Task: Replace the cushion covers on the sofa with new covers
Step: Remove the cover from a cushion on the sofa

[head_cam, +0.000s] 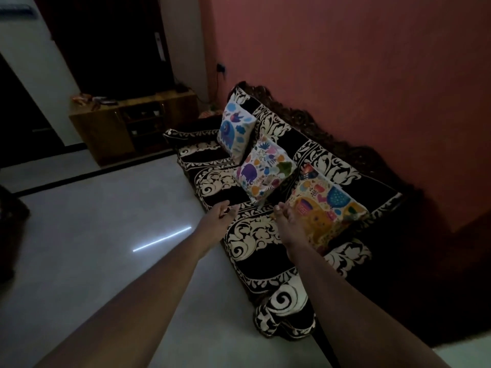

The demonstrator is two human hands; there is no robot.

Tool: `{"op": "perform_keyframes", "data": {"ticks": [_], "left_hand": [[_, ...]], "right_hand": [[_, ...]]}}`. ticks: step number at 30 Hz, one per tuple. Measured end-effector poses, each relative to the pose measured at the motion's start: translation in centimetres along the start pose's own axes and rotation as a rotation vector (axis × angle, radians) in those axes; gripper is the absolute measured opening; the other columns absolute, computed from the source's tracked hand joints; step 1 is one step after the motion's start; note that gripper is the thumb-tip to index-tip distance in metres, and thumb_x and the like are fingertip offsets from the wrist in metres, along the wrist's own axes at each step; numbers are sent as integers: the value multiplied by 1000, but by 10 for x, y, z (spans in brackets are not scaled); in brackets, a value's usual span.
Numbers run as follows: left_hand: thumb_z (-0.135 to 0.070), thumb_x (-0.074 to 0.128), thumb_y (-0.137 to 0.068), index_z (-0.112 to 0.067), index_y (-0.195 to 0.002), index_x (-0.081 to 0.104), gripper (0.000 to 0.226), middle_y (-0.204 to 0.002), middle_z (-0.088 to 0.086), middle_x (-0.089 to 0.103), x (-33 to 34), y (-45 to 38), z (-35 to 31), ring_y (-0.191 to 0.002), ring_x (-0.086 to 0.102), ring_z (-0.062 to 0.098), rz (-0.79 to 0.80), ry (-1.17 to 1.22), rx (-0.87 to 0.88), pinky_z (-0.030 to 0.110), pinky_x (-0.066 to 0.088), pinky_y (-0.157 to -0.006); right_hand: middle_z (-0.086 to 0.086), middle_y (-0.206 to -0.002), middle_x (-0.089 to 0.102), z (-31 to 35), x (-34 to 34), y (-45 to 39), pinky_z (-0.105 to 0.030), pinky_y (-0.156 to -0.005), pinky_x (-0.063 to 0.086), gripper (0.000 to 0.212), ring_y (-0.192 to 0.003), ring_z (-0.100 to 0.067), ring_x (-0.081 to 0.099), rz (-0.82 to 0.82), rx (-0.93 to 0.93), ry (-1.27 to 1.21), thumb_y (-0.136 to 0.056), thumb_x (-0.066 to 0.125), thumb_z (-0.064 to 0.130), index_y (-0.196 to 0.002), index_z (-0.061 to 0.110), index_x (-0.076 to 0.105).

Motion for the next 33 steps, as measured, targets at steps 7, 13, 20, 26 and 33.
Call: {"op": "perform_keyframes", "data": {"ticks": [7,13,20,26,33], "left_hand": [[-62,53,-96,-23,-156,35,74,-159,2,40,5,-101,20,-141,40,15,122,-20,-47,31,36,-110],[-55,53,-99,-19,-155,38,68,-151,2,47,-2,-197,30,-139,44,19,251,-57,-64,27,36,-102],[-60,54,-94,-16,-151,45,73,-150,6,51,16,-287,19,-138,48,23,473,-222,-18,33,40,-106],[-54,61,-95,-13,-141,54,62,-135,3,58,78,-355,7,-133,51,21,620,-308,44,29,38,-98],[-53,51,-100,-17,-153,41,66,-155,7,47,173,-450,8,-142,44,26,718,-571,86,31,37,-103]], "right_hand": [[0,-153,46,-26,4,-82,-38,-101,43,61,-135,-22,47,-110,117,3,-97,55,58,-148,27,45],[1,-148,49,-38,24,-135,-34,-94,43,60,-131,-22,50,-261,201,-41,-95,56,57,-146,27,48],[-4,-148,48,-53,13,-179,-36,-104,41,53,-134,-25,47,-461,269,-96,-100,56,48,-145,20,48],[0,-143,52,-80,-34,-225,-39,-108,44,50,-132,-22,51,-557,372,-149,-100,62,36,-144,16,50],[-4,-145,54,-127,-109,-306,-32,-94,46,41,-129,-24,53,-674,441,-65,-100,63,27,-138,14,54]]}}
Point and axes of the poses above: each hand's wrist, its own y-axis away from the middle knuckle, its own x-axis out of the palm, z = x × y, the point moved 3 cm from there along -y, towards the middle knuckle
